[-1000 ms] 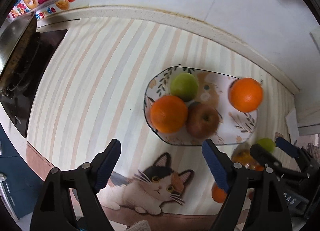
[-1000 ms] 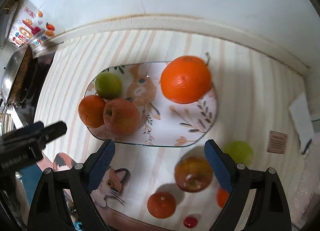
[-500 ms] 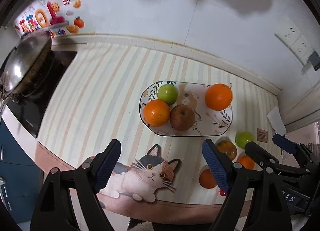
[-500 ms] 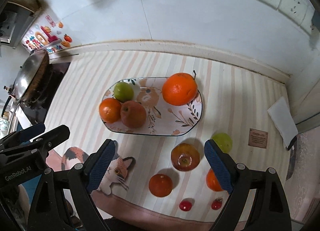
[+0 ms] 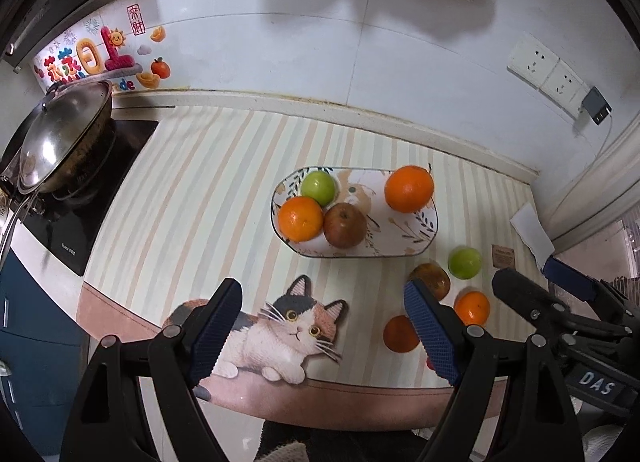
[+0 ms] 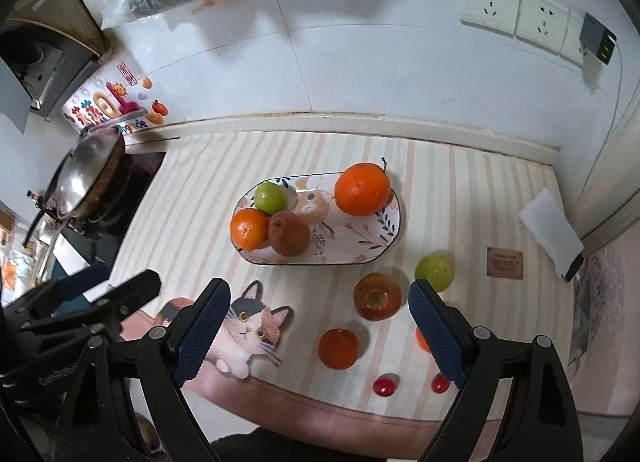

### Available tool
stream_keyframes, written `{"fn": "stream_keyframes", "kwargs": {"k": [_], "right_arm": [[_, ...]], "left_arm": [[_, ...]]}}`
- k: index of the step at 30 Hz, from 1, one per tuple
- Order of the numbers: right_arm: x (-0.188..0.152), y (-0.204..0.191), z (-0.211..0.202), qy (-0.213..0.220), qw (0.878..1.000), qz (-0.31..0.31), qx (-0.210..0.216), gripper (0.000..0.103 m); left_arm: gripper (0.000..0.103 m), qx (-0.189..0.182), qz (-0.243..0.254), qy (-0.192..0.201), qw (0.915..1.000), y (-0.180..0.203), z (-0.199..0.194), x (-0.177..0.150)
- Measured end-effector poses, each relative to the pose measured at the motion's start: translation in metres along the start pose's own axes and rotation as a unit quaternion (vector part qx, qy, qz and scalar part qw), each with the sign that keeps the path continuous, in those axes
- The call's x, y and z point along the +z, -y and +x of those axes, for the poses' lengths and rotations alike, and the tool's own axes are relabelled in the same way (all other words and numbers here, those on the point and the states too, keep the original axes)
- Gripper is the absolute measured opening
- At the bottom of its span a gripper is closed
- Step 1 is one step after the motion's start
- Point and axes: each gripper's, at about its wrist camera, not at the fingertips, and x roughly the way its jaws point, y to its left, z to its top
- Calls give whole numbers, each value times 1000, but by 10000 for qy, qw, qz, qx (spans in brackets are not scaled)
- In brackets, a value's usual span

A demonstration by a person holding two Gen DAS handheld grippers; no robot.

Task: Organize fruits
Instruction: 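Withdraw both tools from the plate toward the remaining fruits, then grasp the brown round fruit with the left tool while the right tool grasps the dark apple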

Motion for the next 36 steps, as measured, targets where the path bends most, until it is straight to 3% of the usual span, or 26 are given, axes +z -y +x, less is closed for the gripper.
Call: {"fn": "stream_keyframes", "kwargs": {"k": [7,12,19,25,27,28,29,36], "right_arm": [[-10,43,9,-146,9984,549,73,93],[-21,91,41,-517,9935,1007,-88,93],[-45,144,83,-915,9838,1525,-213,93],[-53,163,103,-1066,9791,1710,-268,93],[-52,165,107,-1089,9788,1713,-269,93],[-51,165,109,-1108,9789,1698,-261,93],[-48,163,113,-1128,9792,1670,-237,93],[-31,145,141,-1199,9818,1470,-7,93]], "left_arm": [[83,89,138,-269,9995,20,24,-13],[83,55,435,-848,9954,47,72,-28],[83,-127,889,-1749,9805,90,144,-52],[83,-186,1128,-2240,9679,120,192,-68],[77,-155,1202,-2306,9655,127,205,-71],[61,-138,1231,-2324,9647,129,211,-72],[52,-82,1253,-2341,9641,130,216,-74],[51,84,1152,-2147,9698,102,208,-65]]}}
